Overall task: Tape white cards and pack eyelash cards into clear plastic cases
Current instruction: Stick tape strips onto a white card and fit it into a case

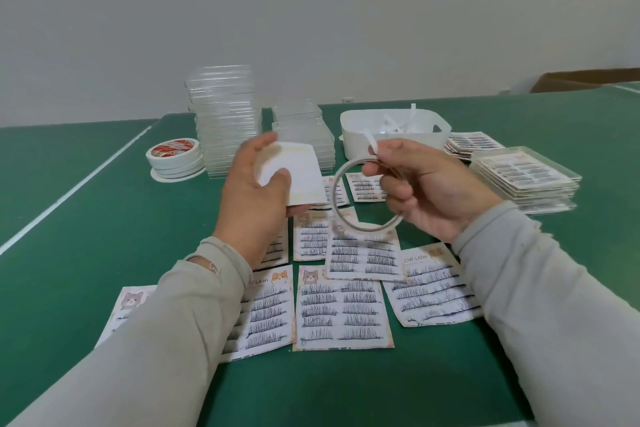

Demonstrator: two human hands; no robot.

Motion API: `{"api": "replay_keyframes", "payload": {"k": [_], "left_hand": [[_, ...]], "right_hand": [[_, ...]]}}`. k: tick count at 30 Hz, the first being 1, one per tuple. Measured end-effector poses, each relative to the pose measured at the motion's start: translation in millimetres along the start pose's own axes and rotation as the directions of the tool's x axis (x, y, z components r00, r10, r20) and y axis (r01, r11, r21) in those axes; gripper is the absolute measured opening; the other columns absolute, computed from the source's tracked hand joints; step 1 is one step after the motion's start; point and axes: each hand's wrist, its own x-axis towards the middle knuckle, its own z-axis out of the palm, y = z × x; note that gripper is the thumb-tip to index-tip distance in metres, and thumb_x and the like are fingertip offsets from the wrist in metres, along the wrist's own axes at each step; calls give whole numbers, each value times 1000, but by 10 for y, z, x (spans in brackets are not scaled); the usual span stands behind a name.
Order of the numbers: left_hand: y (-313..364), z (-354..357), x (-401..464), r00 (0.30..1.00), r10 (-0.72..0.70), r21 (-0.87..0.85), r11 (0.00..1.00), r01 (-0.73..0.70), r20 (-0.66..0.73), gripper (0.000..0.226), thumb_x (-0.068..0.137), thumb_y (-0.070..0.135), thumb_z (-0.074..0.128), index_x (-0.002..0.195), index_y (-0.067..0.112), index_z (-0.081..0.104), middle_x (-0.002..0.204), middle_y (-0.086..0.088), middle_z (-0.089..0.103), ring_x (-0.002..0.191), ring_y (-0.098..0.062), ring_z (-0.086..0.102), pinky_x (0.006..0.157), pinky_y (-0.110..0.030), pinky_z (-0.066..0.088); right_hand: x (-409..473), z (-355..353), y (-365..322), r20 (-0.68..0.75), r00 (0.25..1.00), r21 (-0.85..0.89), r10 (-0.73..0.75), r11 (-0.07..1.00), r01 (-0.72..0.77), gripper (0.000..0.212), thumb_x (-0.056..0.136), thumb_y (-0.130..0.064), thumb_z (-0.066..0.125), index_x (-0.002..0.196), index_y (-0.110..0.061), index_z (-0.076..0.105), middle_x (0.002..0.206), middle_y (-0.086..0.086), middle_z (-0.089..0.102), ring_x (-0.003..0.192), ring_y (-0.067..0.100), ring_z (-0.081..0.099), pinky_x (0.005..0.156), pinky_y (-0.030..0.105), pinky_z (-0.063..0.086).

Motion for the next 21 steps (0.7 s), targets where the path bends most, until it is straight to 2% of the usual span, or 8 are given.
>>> {"api": "replay_keyframes", "payload": {"k": [3, 8, 11, 13, 15, 17, 19, 21], "left_hand": [[30, 62, -58, 996, -52, 103, 994, 44, 71, 39, 93, 6, 50, 86, 31, 79, 92, 13, 75, 83, -16, 72, 73, -45, 64], [40, 55, -96, 956, 12, 64, 997, -33, 294, 26, 91, 49, 67, 82, 29, 81, 87, 3, 78, 80, -11, 72, 75, -31, 59], [22, 47, -77, 964, 71, 82, 992, -95, 258, 27, 82, 53, 63, 77, 32, 80, 82, 7, 77, 77, -7, 68, 78, -27, 55], [44, 33, -62, 978, 92, 52, 993, -104, 189, 29, 84, 52, 61, 75, 32, 79, 83, 10, 77, 79, -2, 68, 74, -17, 53], [65, 8, -40, 990, 99, 26, 994, -102, 97, 32, 90, 50, 60, 76, 28, 78, 86, 11, 77, 84, 0, 69, 74, -12, 52], [76, 0, -31, 994, 107, 8, 994, -107, 16, 32, 99, 41, 58, 79, 23, 76, 87, 14, 77, 88, 3, 69, 76, -9, 51], [90, 5, -35, 994, 108, 11, 994, -108, -33, 30, 101, 38, 57, 82, 22, 75, 86, 18, 76, 88, 7, 68, 77, -8, 50], [92, 10, -38, 995, 89, 19, 996, -88, -52, 30, 101, 39, 57, 83, 22, 75, 88, 18, 76, 91, 4, 69, 82, -14, 53]], "right_hand": [[44, 122, 93, -20, 1000, 12, -18, 1000, 18, 6, 94, -10, 61, 100, -9, 60, 80, 11, 71, 44, 8, 51, 38, 18, 44], [42, 216, 125, -25, 998, 51, -51, 997, 52, 9, 97, -7, 58, 106, -8, 62, 83, 13, 73, 50, 10, 59, 45, 20, 52], [35, 222, 101, -56, 995, 6, -83, 997, 83, 21, 98, -13, 60, 118, -11, 64, 94, 15, 76, 67, 16, 70, 59, 27, 62], [24, 173, 34, -160, 978, -164, -131, 981, 105, 28, 100, -23, 61, 127, -15, 61, 102, 12, 77, 80, 18, 73, 72, 31, 63], [-46, 79, -73, -179, 961, -598, -213, 799, 66, 48, 93, -44, 68, 134, -21, 59, 110, -2, 75, 93, 9, 71, 79, 29, 59], [-167, 23, -138, -36, 998, -918, -51, 397, -13, 86, 68, -72, 75, 143, -37, 48, 129, -22, 62, 111, -2, 60, 88, 22, 49], [-228, 64, -108, -1, 967, -990, 255, 135, -36, 115, 54, -77, 81, 151, -47, 28, 143, -28, 46, 127, 2, 48, 102, 26, 39], [-212, 128, -38, -3, 929, -998, 370, 63, -28, 125, 55, -67, 89, 155, -43, 19, 155, -19, 39, 135, 11, 44, 112, 32, 35]]}}
